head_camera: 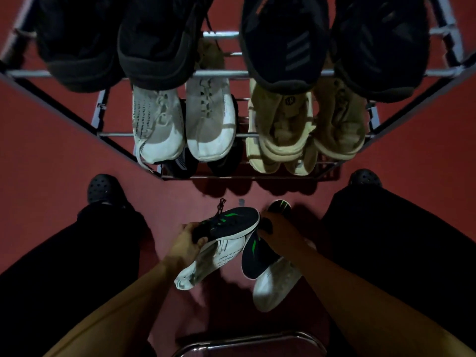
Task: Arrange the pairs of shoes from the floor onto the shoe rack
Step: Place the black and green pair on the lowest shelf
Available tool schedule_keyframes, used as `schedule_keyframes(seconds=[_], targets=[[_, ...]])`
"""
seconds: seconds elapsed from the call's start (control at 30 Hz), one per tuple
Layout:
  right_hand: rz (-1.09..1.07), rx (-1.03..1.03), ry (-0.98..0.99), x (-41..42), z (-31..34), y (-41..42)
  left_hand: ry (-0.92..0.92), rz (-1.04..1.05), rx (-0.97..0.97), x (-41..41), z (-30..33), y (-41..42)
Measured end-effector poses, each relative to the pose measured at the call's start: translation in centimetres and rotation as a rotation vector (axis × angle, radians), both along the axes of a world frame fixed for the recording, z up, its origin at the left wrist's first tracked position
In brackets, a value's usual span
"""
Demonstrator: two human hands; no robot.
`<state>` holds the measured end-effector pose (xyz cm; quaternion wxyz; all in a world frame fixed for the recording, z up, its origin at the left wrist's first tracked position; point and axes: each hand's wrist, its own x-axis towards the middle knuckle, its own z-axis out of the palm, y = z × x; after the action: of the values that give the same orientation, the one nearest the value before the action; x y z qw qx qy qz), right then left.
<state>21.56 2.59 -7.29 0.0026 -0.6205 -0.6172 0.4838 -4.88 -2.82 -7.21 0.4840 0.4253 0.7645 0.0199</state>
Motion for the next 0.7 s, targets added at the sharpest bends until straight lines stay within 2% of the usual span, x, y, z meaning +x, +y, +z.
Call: schedule_keyframes(seconds=[0.23, 0.3, 0.37, 0.47, 0.6, 0.7], targets=[[0.044, -0.084, -0.052, -1.6, -2.5, 0.5, 0.019, 0.106, -0.136, -2.6, -4.0, 0.1], [0.063, -0.114, -0.061, -2.0, -3.0, 0.6, -0.041, 0.271, -0.200, -3.2, -5.6, -0.1], [0.080, -0.140, -0.064, -2.3, -3.7, 0.6, -0.184, 0.512, -0.233, -3.0, -6.1, -0.2], [0.080, -0.174, -0.059, -2.4, -4.4, 1.0, -0.264, 0.729, -0.210, -3.5, -7.0, -0.1], [0.029, -0.240, -0.046, -2.8, -4.8, 1.3, -0.302, 0.838, -0.214, -3.9, -7.4, -0.3], [-0.042, -0.309, -0.012, -3.2, -5.0, 1.0, -0.253, 0.802, -0.186, -3.9, -7.4, -0.4]])
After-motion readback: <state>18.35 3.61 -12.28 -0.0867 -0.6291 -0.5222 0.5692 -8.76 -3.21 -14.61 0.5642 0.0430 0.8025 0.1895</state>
